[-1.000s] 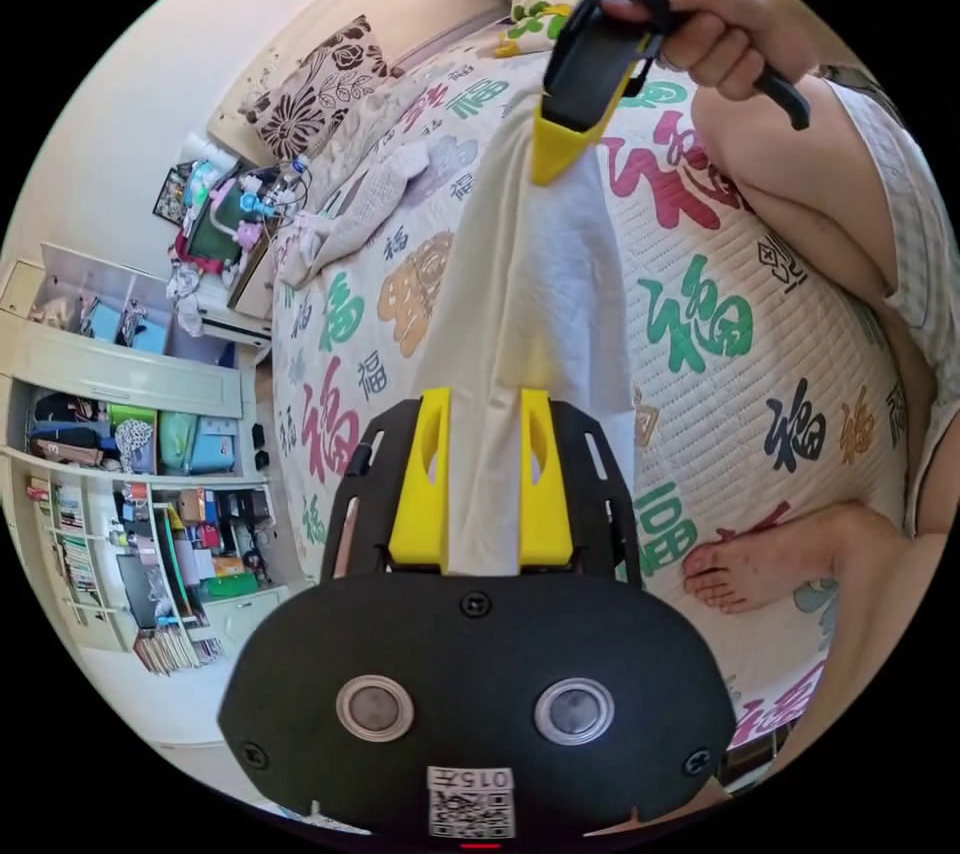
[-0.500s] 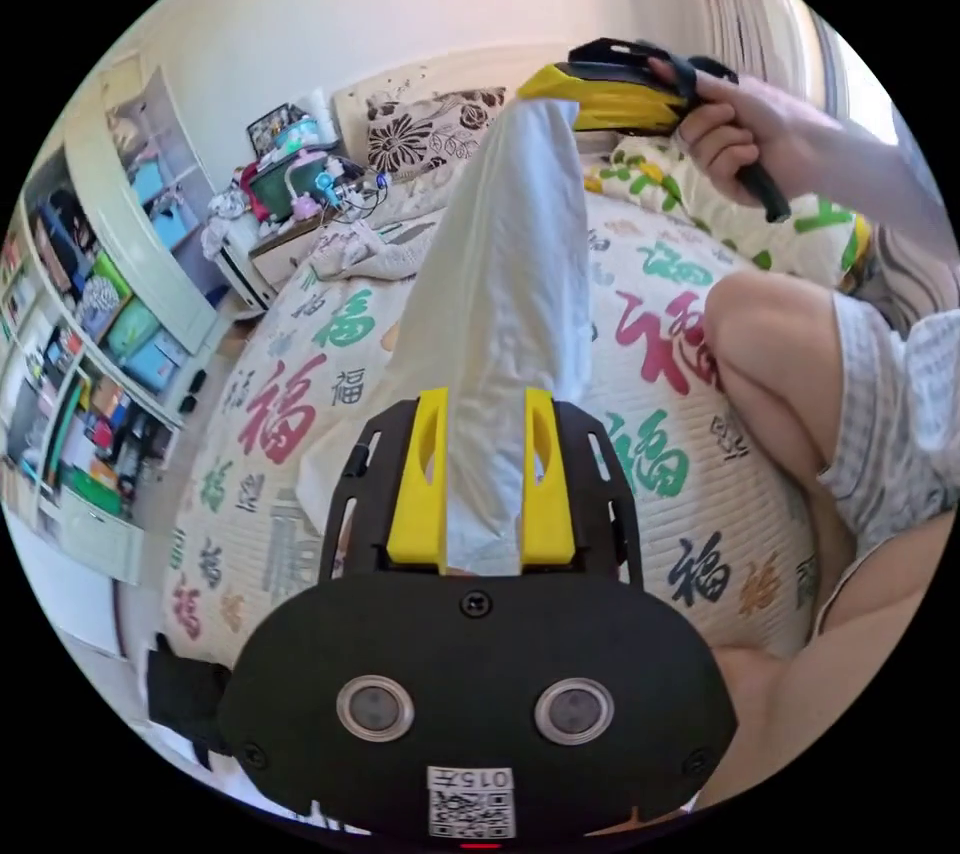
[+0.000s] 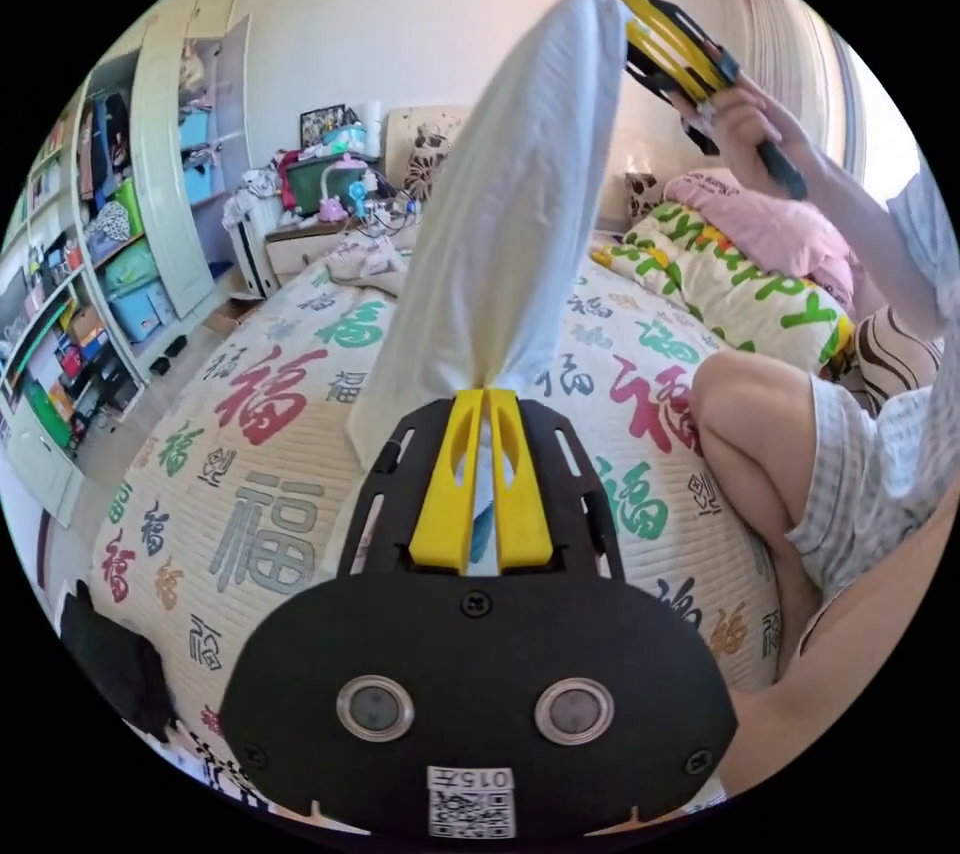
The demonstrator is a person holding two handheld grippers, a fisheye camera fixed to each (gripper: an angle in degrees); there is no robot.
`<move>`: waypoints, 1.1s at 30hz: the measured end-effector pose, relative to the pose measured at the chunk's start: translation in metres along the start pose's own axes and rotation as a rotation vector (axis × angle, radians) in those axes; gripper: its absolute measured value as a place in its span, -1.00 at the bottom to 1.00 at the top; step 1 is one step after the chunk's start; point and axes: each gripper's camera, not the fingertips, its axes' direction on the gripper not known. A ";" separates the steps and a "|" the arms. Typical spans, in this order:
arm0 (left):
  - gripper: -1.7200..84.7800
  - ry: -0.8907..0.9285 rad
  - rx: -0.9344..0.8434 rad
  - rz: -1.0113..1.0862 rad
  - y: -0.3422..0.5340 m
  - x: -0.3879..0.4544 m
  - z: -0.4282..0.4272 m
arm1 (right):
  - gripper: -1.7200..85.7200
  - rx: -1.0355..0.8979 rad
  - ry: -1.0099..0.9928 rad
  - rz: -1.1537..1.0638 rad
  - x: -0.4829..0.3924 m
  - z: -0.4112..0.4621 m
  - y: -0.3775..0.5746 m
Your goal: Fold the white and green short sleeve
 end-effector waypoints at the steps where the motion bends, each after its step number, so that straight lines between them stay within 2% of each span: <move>1: -0.95 -0.026 0.031 -0.005 -0.003 -0.011 -0.010 | -0.93 0.011 0.003 -0.025 -0.011 -0.008 -0.004; 3: -0.96 -0.027 0.096 -0.024 -0.011 -0.029 -0.036 | -0.93 0.041 -0.002 -0.078 -0.032 -0.022 -0.009; 6: -0.96 0.010 0.293 -0.057 -0.021 -0.061 -0.103 | -0.93 0.083 -0.060 -0.228 -0.077 -0.038 -0.020; 9: -0.96 0.051 0.435 -0.004 -0.033 -0.083 -0.157 | -0.94 0.086 -0.080 -0.350 -0.117 -0.040 -0.035; 14: -0.96 0.011 0.502 0.037 -0.066 -0.126 -0.163 | -0.93 0.113 0.116 -0.386 -0.120 -0.032 -0.071; 18: -0.94 0.023 0.320 -0.084 -0.089 -0.190 -0.076 | -0.88 0.098 0.398 -0.140 -0.017 -0.021 -0.100; 22: -0.88 0.072 0.052 -0.296 -0.049 -0.251 0.029 | -0.82 -0.126 0.671 0.213 0.105 -0.005 -0.076; 26: -0.81 0.122 -0.042 -0.426 0.020 -0.251 0.061 | -0.78 -0.265 0.611 0.253 0.135 0.023 -0.023; 28: -0.79 0.107 -0.202 -0.538 0.066 -0.250 0.089 | -0.78 -0.373 0.586 0.271 0.149 0.055 0.007; 33: -0.82 0.233 -0.192 -0.741 0.100 -0.265 0.139 | -0.70 -0.669 0.482 0.176 0.164 0.162 0.037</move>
